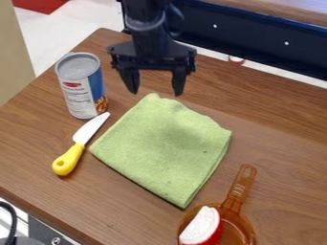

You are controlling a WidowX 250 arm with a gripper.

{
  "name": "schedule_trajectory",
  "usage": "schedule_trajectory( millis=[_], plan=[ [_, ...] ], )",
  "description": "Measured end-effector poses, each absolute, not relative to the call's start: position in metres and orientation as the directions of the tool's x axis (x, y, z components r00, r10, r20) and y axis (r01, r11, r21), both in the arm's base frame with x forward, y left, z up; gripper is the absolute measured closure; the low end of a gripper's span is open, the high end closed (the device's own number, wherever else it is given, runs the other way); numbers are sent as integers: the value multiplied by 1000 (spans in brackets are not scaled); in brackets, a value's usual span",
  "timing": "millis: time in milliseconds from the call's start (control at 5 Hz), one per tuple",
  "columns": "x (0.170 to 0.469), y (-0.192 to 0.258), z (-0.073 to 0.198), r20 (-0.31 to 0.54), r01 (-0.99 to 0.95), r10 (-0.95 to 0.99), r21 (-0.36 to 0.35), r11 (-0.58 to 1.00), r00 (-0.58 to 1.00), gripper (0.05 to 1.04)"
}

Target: Move the green cloth to the middle of the table

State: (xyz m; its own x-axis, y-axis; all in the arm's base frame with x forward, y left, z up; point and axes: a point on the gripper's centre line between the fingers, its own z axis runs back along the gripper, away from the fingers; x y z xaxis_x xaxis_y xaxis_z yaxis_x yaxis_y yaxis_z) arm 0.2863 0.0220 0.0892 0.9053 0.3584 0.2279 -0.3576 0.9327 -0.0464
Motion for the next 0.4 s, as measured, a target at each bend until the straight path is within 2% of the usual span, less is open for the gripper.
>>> schedule_trajectory(
  millis=[400],
  plan=[
    [311,18,82,288,-292,278,4,956,916,84]
  ],
)
